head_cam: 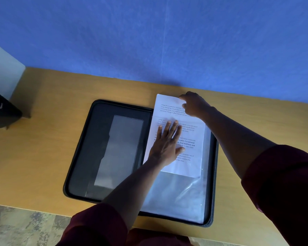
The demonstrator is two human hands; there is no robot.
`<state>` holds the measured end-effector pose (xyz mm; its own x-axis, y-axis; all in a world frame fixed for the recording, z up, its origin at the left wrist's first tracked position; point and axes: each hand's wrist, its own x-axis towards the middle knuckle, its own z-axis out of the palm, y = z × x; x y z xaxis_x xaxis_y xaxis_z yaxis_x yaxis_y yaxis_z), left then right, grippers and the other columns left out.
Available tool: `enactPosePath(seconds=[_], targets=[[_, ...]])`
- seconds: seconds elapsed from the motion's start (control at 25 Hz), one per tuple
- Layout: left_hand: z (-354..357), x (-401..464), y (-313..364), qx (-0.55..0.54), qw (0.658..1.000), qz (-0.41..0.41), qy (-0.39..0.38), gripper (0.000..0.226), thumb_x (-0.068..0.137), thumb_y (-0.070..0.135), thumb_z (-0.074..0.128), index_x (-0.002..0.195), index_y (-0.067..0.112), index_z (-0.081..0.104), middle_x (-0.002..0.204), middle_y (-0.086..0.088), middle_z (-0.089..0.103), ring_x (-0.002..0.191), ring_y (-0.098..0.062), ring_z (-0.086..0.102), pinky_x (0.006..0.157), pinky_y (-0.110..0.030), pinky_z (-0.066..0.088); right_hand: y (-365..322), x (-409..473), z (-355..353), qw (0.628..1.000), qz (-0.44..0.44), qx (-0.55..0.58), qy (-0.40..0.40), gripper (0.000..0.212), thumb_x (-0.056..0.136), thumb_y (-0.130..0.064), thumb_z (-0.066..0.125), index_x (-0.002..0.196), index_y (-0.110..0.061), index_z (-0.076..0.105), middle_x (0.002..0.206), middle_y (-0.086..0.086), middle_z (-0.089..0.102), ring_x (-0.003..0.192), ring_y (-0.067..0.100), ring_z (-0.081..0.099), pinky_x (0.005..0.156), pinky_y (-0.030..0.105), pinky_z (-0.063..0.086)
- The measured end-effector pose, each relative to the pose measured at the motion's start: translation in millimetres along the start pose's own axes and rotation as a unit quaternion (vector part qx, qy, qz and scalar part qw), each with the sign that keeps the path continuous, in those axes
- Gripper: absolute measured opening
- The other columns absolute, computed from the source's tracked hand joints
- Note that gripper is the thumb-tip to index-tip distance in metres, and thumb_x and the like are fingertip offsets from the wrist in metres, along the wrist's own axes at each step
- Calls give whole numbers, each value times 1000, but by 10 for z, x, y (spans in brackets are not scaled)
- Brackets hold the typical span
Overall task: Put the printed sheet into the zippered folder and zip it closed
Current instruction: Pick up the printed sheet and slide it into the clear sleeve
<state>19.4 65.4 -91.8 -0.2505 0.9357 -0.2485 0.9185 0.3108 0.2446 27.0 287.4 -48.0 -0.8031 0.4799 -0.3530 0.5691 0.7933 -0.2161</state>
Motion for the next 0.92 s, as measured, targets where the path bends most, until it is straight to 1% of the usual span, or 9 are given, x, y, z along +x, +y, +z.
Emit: enactPosePath(seconds=[0.28,0.4,0.48,0.68,0.8,0.92], targets=[[-16,-10,5,-4,1000,3,-1,83,98,52,45,158,12,4,166,-10,-6,153,-32,-9,123,-52,-5,-49,-110,-25,999,-4,38,20,42,97,-10,52,139,-17,55,133,12,55,124,32,52,98,38,47],[-34,-10,11,0,1000,0,-4,83,98,53,44,158,12,4,166,-10,-6,153,-32,-9,122,-51,-6,-89,-192,-11,998,-16,42,33,41,96,-7,53,135,-17,58,132,10,55,120,32,55,97,40,50],[-48,-12,15,5,1000,1,-7,83,98,53,43,158,12,4,166,-10,-6,153,-32,-8,121,-51,-7,-106,-235,8,998,-10,47,27,40,95,-7,53,132,-19,61,132,8,55,118,32,55,96,42,51],[-65,3,21,8,1000,-5,-13,85,98,53,43,158,12,0,166,-10,-9,152,-32,-10,122,-51,-8,-150,-351,82,999,-36,19,13,35,94,-9,53,125,-17,67,124,9,59,113,32,54,92,41,53],[-64,-1,40,5,1000,-5,-10,85,98,53,43,158,11,1,166,-11,-9,152,-33,-11,122,-51,-7,-181,-393,106,999,-35,4,1,33,95,-12,53,125,-16,66,124,9,62,116,31,53,93,43,52],[-57,-4,40,4,1000,-3,-8,85,98,54,42,158,12,0,166,-11,-9,152,-33,-12,122,-51,-7,-238,-383,111,999,-32,16,6,30,95,-9,54,123,-14,65,124,8,65,116,29,56,92,43,53]])
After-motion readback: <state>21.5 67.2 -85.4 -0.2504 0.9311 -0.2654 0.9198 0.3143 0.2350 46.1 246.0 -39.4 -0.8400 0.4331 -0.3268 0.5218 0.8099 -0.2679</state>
